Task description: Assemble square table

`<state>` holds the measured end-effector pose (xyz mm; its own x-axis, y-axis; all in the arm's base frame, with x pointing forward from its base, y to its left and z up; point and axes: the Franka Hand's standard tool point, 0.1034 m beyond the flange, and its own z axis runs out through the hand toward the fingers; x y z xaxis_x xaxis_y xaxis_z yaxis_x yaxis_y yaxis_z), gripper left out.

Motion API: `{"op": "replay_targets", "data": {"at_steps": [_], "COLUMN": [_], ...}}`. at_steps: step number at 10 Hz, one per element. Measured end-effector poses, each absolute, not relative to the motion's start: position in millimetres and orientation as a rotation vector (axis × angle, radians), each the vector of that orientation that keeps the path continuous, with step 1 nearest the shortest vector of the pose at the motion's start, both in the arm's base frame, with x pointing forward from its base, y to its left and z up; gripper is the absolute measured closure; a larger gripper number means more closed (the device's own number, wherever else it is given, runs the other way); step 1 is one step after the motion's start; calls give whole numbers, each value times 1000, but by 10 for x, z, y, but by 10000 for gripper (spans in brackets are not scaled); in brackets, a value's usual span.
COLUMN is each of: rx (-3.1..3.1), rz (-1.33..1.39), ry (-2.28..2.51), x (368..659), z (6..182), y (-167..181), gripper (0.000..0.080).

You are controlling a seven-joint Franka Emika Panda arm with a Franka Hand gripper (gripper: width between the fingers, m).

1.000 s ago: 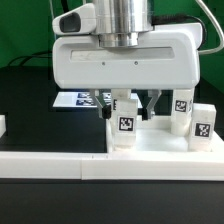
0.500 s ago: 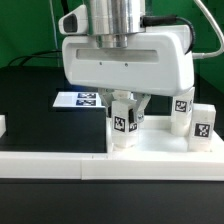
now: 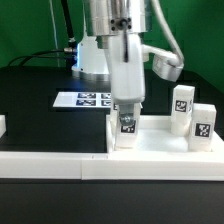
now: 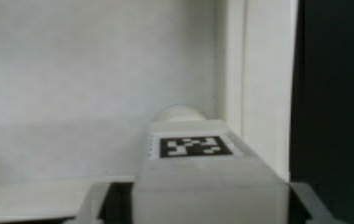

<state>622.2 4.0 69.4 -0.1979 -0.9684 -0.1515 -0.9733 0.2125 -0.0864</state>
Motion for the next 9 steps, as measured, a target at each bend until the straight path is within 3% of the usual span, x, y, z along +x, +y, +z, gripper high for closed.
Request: {"op": "replay_targets", "data": {"at_steps": [1, 3, 6, 9], "rx": [-1826, -1916, -2533, -2666], "rz": [47, 37, -49, -67], "ry": [2342, 2267, 1622, 1399], "x": [6225, 6225, 6217, 6217], "z": [692, 690, 685, 685], "y": [45, 45, 71, 51], "gripper": [458, 208, 153, 150]}}
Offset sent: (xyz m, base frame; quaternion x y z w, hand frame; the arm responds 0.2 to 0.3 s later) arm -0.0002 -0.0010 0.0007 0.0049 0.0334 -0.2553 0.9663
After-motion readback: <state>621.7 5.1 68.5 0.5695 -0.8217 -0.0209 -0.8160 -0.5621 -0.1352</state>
